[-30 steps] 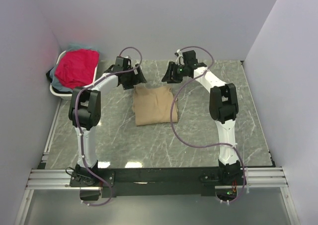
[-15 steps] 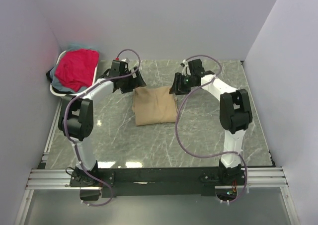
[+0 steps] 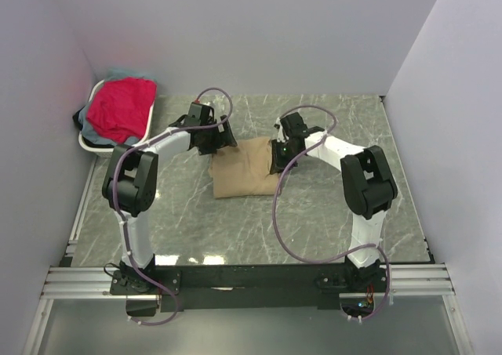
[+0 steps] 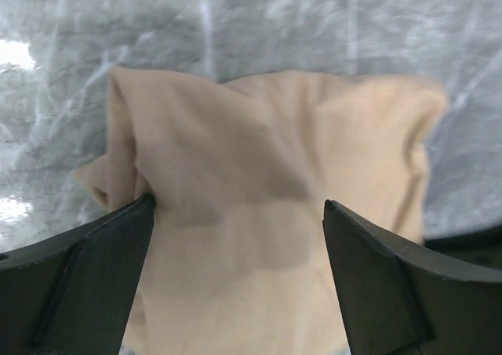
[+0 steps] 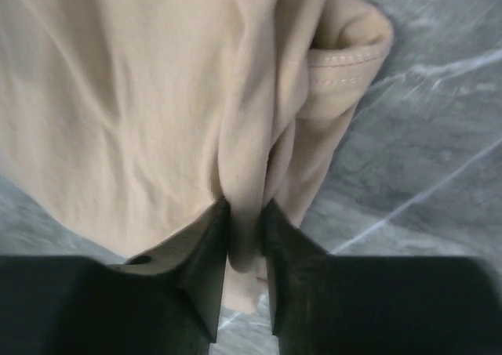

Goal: Fold and stack the t-shirts
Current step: Fold the tshirt

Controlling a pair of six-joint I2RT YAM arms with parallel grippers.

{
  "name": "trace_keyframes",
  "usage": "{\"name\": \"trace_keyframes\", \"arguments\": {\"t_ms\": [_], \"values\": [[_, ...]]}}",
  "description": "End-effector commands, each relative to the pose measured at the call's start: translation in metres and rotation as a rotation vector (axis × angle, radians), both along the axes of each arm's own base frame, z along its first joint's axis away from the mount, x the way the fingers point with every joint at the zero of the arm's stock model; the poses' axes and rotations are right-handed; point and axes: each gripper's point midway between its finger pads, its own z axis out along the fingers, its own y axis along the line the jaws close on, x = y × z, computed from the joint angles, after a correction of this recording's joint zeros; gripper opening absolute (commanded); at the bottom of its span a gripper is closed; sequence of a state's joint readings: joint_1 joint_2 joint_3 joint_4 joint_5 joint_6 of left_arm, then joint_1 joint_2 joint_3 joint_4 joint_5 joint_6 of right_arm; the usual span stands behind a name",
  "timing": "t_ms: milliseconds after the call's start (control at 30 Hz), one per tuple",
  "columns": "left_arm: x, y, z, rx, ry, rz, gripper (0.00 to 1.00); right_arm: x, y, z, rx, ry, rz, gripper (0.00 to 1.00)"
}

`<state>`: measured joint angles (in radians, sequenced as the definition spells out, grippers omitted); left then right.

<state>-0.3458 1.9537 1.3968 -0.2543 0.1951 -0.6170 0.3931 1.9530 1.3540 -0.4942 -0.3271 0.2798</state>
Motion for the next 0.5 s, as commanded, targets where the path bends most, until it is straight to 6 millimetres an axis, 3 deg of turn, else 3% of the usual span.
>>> {"name": "trace_keyframes", "arguments": {"t_ms": [0,33,233,467], "values": [[0.007,0.004,-0.011,0.039,0.000,0.014,0.93,-0.003,-0.008,0.025,-0.067,-0.075,-0.032,0.15],[0.008,0.007,-0.015,0.057,0.007,0.023,0.92,-0.005,-0.009,0.024,-0.079,-0.079,-0.033,0.00],[0.012,0.019,-0.042,0.136,0.050,0.037,0.77,-0.016,-0.037,0.018,-0.184,-0.093,-0.104,0.00],[0.014,0.030,-0.058,0.158,0.076,0.052,0.74,-0.026,-0.068,-0.006,-0.275,-0.050,-0.184,0.00]]}}
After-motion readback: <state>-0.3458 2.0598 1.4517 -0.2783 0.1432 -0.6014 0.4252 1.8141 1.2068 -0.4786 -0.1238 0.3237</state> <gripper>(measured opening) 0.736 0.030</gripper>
